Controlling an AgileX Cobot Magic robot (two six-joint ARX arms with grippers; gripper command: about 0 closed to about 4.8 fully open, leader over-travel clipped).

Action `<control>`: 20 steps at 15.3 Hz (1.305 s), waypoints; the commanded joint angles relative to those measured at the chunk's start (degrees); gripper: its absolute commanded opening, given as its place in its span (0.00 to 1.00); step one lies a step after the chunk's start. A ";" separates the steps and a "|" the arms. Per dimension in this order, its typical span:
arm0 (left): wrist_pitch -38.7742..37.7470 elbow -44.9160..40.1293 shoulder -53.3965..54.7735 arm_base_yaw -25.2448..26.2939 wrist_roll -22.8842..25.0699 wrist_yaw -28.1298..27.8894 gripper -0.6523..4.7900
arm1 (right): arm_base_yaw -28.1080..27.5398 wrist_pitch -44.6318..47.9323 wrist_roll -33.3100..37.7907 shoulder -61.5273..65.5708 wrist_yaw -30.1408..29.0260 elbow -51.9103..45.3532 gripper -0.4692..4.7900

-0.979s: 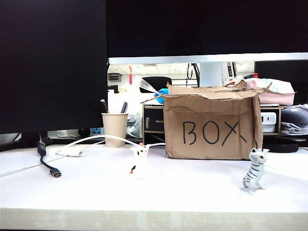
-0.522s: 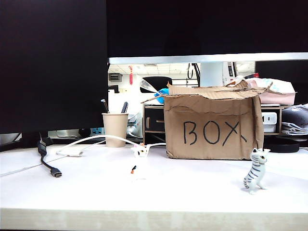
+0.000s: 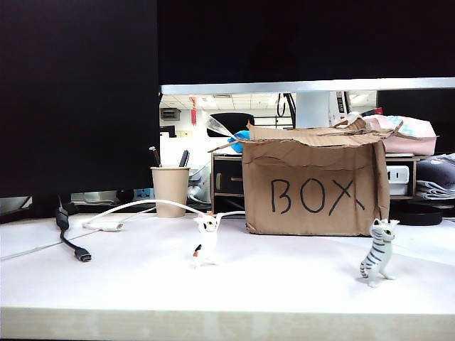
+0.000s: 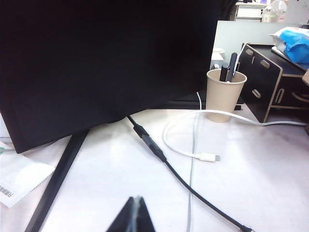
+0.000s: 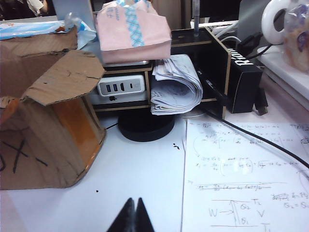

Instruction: Put the doll that is least similar in size compared to the others into the paper box.

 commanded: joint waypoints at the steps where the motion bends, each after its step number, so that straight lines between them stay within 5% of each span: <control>1: 0.26 0.07 0.00 0.13 0.07 0.04 0.11 | -0.57 0.94 0.00 -0.02 -0.39 -0.20 0.09; 6: 0.24 0.07 0.00 0.13 0.07 0.04 0.11 | -0.55 1.01 -1.84 -0.02 -5.75 -0.20 0.09; 20: 0.26 0.07 0.00 0.13 0.07 0.04 0.11 | -0.55 3.54 -2.75 -0.02 -5.75 -0.20 0.09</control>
